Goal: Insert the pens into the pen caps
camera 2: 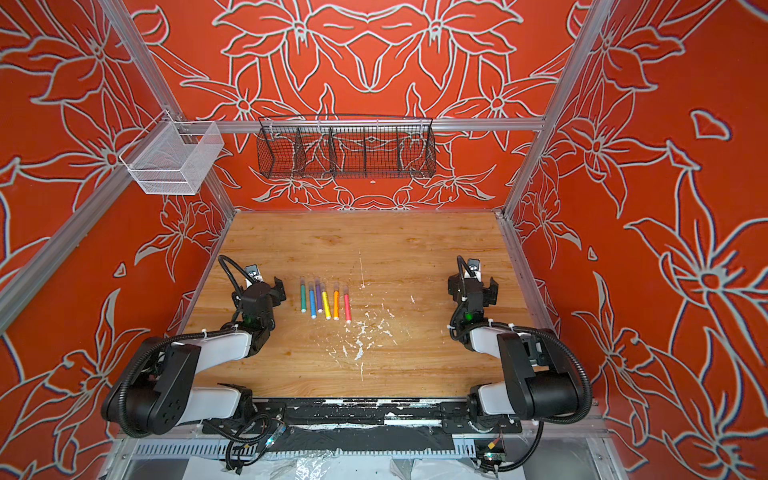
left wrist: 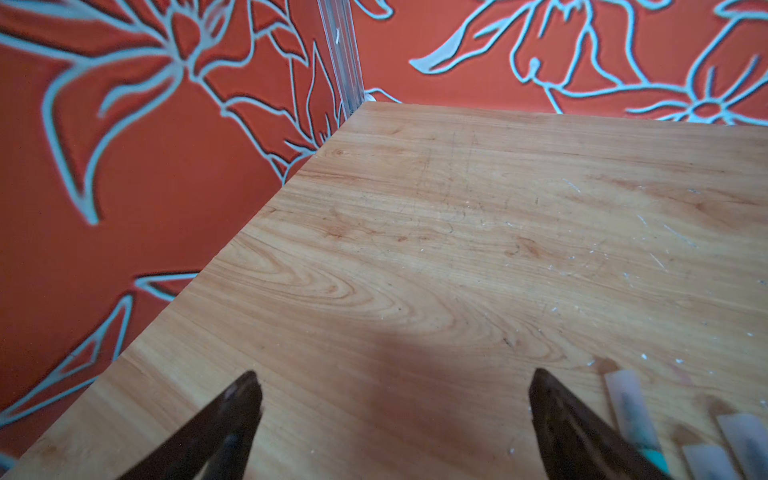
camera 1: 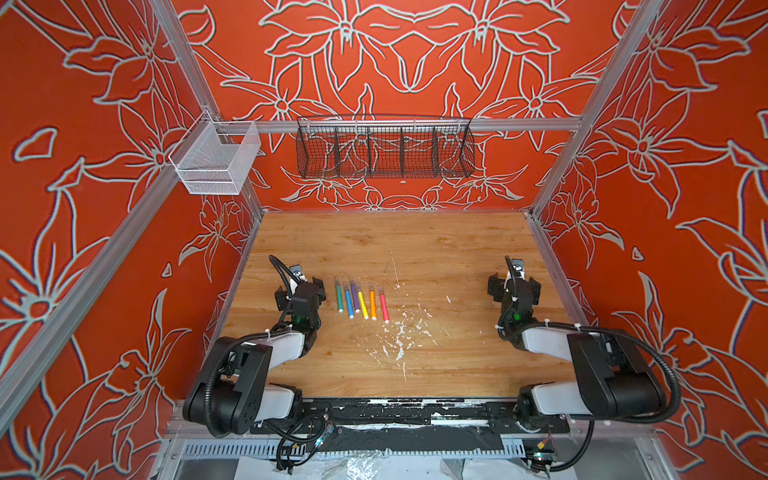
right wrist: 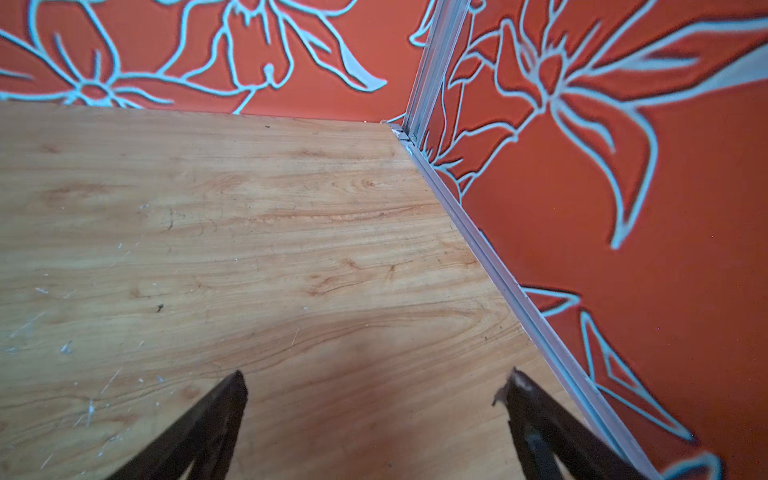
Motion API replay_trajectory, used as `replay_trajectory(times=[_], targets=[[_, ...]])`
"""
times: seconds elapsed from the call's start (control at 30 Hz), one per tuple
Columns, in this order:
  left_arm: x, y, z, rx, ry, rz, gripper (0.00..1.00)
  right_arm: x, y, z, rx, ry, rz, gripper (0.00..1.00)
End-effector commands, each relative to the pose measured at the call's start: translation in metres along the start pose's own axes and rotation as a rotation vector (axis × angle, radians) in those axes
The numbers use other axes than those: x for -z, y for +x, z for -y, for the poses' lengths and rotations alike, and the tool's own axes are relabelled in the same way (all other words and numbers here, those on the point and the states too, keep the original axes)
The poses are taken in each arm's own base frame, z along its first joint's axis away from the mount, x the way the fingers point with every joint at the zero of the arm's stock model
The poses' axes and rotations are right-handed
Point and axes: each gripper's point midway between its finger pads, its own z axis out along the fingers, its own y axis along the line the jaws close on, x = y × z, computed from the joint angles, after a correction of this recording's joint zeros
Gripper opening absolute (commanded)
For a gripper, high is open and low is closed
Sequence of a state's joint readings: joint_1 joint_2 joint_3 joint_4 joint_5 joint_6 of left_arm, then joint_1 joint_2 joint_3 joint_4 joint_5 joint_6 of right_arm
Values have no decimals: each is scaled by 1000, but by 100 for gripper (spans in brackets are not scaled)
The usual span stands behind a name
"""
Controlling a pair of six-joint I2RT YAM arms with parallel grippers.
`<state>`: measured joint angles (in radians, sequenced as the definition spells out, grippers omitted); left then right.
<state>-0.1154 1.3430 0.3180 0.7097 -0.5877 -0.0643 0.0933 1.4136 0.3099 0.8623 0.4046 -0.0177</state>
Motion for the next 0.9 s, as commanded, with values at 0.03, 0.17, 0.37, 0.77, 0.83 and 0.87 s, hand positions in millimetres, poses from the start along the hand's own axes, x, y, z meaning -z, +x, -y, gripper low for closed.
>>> replay_trajectory(times=[0.03, 0.17, 0.37, 0.77, 0.83, 0.87], targets=[[1, -4, 0, 36, 36, 8, 97, 6, 11, -24, -11, -157, -11, 97], [5, -2, 3, 33, 67, 21, 97, 7, 9, -23, -14, -148, -13, 97], [0, 9, 29, -18, 227, 36, 97, 1, 8, -21, -19, -124, -22, 97], [0, 13, 34, -35, 246, -3, 97, 1, 7, -21, -23, -125, -7, 97], [-2, 13, 35, -37, 248, -12, 97, 2, 8, -21, -22, -125, -9, 97], [-2, 13, 35, -35, 249, -11, 97, 2, 8, -21, -22, -125, -10, 97]])
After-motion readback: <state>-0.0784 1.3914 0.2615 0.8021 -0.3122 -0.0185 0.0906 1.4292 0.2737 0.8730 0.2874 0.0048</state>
